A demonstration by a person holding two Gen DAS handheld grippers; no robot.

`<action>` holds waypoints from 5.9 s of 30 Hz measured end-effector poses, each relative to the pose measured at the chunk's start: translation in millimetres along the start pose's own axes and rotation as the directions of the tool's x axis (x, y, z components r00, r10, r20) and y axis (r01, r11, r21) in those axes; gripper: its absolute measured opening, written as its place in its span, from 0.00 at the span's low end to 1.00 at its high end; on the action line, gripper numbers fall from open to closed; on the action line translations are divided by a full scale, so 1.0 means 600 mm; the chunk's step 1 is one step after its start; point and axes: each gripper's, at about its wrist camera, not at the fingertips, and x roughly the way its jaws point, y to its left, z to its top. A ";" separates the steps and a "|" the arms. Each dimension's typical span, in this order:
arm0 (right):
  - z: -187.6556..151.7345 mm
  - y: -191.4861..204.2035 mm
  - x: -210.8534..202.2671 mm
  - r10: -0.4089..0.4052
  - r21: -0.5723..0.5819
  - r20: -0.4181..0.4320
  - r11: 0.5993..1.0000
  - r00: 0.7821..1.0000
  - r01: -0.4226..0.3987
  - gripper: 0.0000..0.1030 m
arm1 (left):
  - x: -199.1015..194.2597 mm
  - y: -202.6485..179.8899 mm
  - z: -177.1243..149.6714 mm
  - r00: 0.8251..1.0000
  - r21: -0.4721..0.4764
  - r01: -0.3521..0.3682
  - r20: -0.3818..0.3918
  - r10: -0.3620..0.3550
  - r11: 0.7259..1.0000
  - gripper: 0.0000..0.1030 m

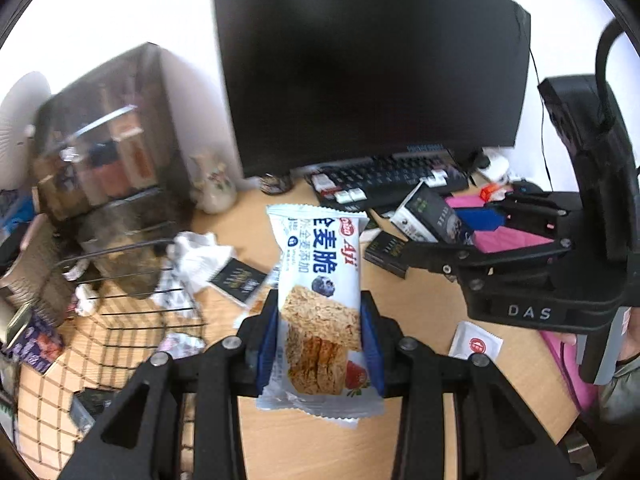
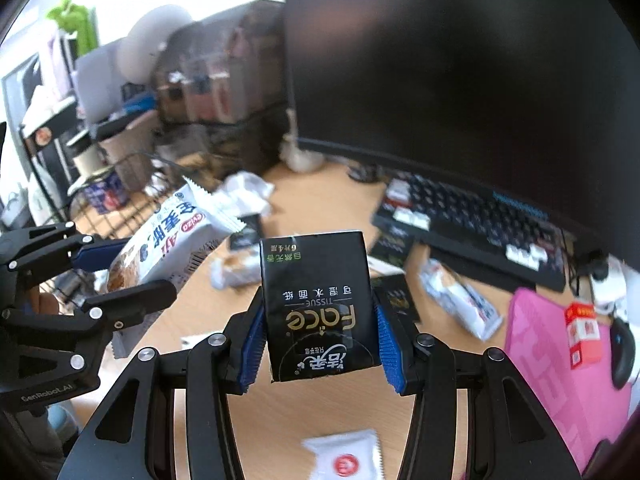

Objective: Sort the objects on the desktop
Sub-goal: 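Carry both held items over the wire basket and open both tools, then move both open tools back over the desk items, then grasp a white snack-bar wrapper with the left tool while the right tool grasps a Face tissue pack, then carry both held items over the wire basket and open both tools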

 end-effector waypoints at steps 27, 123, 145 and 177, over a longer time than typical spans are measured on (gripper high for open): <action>0.080 0.379 0.072 0.307 -0.268 -0.036 0.914 0.951 -0.305 0.46 | -0.145 0.290 -0.128 0.953 -0.300 -0.300 -0.046 0.300 0.906 0.40; -0.044 -0.164 0.220 -0.035 0.032 -0.225 0.999 0.974 0.043 0.45 | 0.283 0.014 -0.001 0.956 -0.080 -0.020 -0.292 -0.005 0.997 0.36; 0.015 -0.009 0.018 -0.004 -0.052 0.017 0.999 1.000 0.005 0.45 | 0.029 0.024 0.029 0.998 -0.095 -0.068 -0.009 0.067 0.993 0.36; 0.092 0.375 0.084 0.276 -0.319 -0.023 0.909 0.961 -0.269 0.45 | -0.123 0.298 -0.134 0.943 -0.338 -0.332 -0.086 0.322 0.881 0.36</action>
